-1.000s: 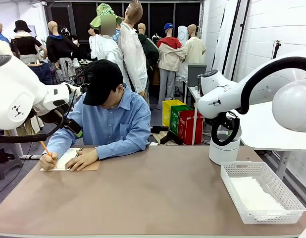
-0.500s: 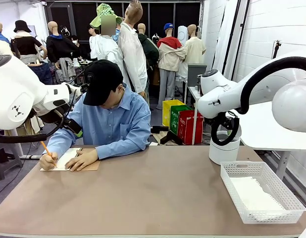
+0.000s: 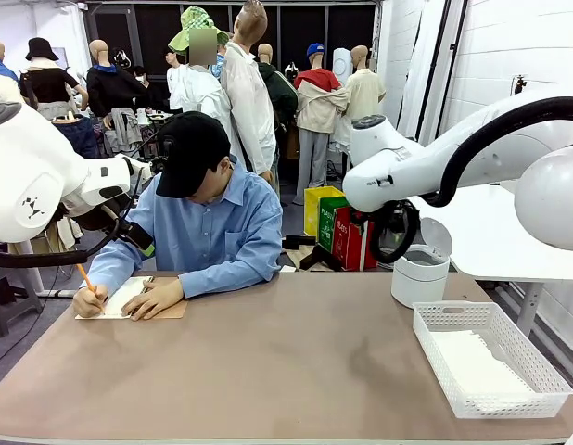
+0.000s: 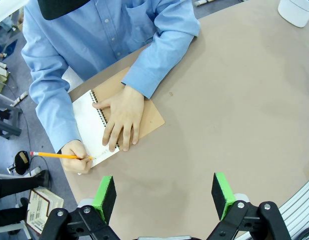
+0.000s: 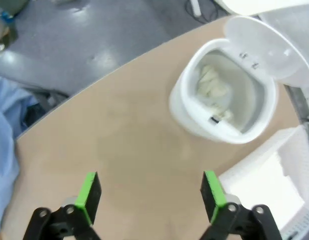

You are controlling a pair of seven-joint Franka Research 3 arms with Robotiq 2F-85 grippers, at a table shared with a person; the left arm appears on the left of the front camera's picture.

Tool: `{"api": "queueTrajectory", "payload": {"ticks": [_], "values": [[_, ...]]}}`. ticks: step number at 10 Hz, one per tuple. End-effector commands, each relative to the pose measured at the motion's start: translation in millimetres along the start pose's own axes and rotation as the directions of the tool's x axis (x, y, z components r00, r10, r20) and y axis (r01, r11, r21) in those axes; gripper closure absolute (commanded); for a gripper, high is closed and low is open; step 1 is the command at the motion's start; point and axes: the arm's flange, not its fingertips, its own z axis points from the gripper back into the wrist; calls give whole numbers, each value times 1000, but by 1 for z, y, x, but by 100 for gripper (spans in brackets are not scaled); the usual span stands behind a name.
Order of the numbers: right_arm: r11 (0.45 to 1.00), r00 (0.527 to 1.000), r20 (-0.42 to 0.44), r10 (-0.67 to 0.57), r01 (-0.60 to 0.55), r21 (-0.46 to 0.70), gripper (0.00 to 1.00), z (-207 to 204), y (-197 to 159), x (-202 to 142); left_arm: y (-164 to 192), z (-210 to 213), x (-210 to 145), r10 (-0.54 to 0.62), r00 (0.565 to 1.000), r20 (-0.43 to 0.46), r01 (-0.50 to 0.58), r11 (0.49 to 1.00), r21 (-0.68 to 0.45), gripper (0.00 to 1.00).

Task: Sort the paper based on its condition.
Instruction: If a person hands you a paper, place it in the Organizing basket , and if it's crumpled, put it in the Trash can.

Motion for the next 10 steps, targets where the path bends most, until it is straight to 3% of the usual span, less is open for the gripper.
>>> {"api": "queueTrajectory", "payload": {"ticks": [1, 3, 7, 10], "values": [[982, 982, -79, 172, -164, 97, 0, 15, -2, -28, 1, 0, 0, 3, 1000, 1, -3, 1000, -1, 0], [911, 912, -134, 389, -359, 203, 0, 27, 4, -69, 1, 0, 0, 3, 1000, 1, -3, 1000, -1, 0], [814, 830, -48, 555, -531, 236, 0, 62, -8, -132, 1, 0, 0, 3, 1000, 1, -3, 1000, -1, 0], [758, 783, 72, 618, -617, 211, 0, 110, -29, -140, 1, 0, 0, 3, 1000, 1, -3, 1000, -1, 0]]}}
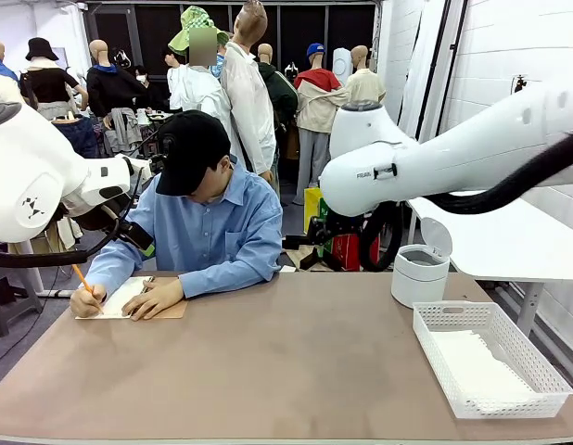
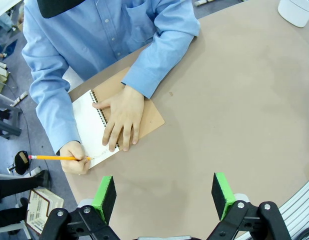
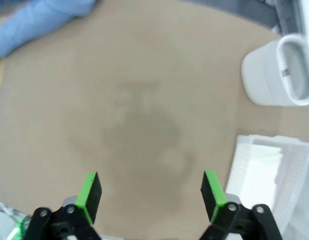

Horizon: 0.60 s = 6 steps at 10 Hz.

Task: Sort the paper based on its condition.
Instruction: If a person hands you a paper, place it in the Organizing basket , and if it's crumpled, put it in the Trash can.

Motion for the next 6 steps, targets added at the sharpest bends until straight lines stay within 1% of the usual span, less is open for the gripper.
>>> {"api": "queueTrajectory", "payload": {"ticks": [1, 3, 4, 5, 6], "values": [[996, 995, 61, 79, -82, 36, 0, 23, -15, -12, 1, 0, 0, 3, 1000, 1, -3, 1000, -1, 0], [981, 985, 101, 139, -151, 119, 0, 49, -32, -7, 1, 0, 0, 3, 1000, 1, -3, 1000, -1, 0], [965, 978, 123, 169, -190, 180, 0, 62, -42, -4, 1, 0, 0, 3, 1000, 1, -3, 1000, -1, 0], [959, 974, 133, 182, -206, 197, 0, 70, -49, -1, 1, 0, 0, 3, 1000, 1, -3, 1000, -1, 0], [941, 967, 123, 225, -248, 231, 0, 74, -54, 0, 1, 0, 0, 3, 1000, 1, -3, 1000, -1, 0]]}}
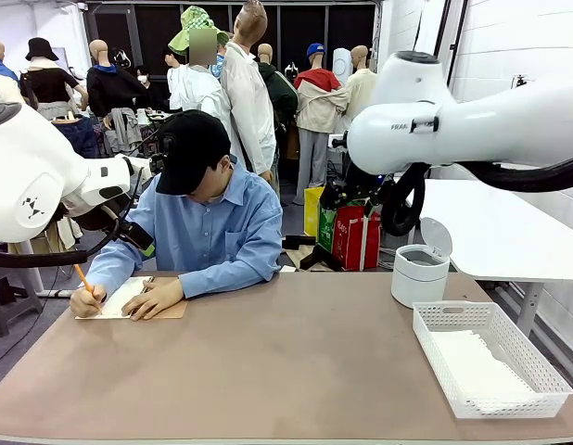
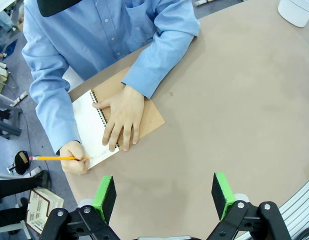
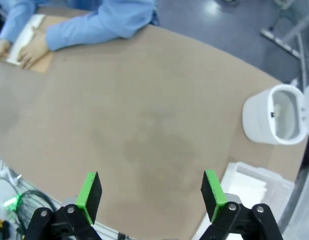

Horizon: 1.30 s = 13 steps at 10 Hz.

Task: Sort the paper based on its condition.
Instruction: If a person hands you a paper, place it in the Organizing basket , and if it's crumpled, put it in the Trash can.

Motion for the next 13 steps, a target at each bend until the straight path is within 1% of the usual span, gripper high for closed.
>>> {"api": "queueTrajectory", "payload": {"ticks": [1, 2, 4, 10, 13], "values": [[992, 997, -29, 78, -74, 101, 0, 2, -12, -5, 1, 0, 0, 3, 1000, 1, -3, 1000, -1, 0], [985, 993, -9, 119, -117, 131, 0, 5, -16, -8, 1, 0, 0, 3, 1000, 1, -3, 1000, -1, 0], [980, 991, 18, 134, -135, 147, 0, 10, -21, -15, 1, 0, 0, 3, 1000, 1, -3, 1000, -1, 0], [980, 987, 131, 91, -112, 167, 0, 25, -25, -33, 1, 0, 0, 3, 1000, 1, -3, 1000, -1, 0], [979, 988, 134, 76, -99, 177, 0, 23, -26, -32, 1, 0, 0, 3, 1000, 1, -3, 1000, -1, 0]]}}
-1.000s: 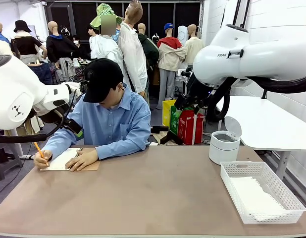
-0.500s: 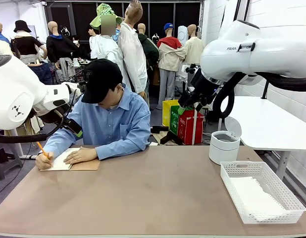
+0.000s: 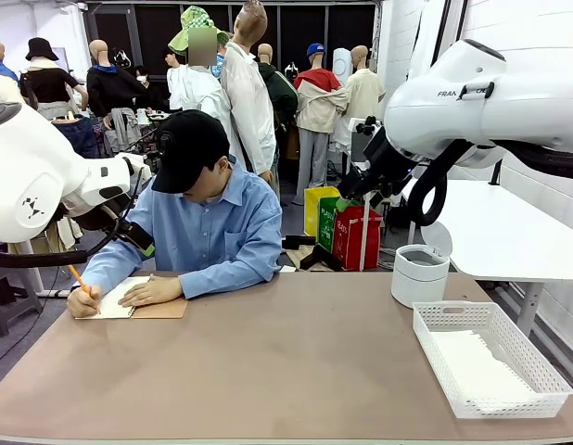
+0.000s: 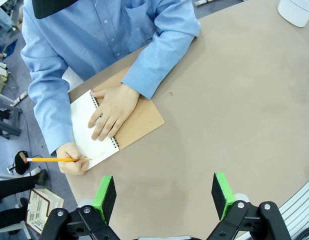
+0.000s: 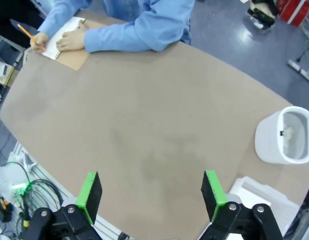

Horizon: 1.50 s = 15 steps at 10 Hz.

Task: Sort the paper based on its condition.
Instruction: If a person hands you a paper, place it in the Organizing basket , and if it's crumpled, put it in the Trash can.

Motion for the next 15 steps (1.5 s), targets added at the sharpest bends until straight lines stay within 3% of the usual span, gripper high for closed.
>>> {"api": "queueTrajectory", "payload": {"ticks": [1, 15], "values": [[1000, 1000, -2, 3, -3, -1, 0, 2, 1, 1, 1, 0, 0, 3, 1000, 1, -3, 1000, -1, 0], [1000, 1000, -2, 3, -3, -1, 0, 2, 1, 1, 1, 0, 0, 3, 1000, 1, -3, 1000, -1, 0]]}}
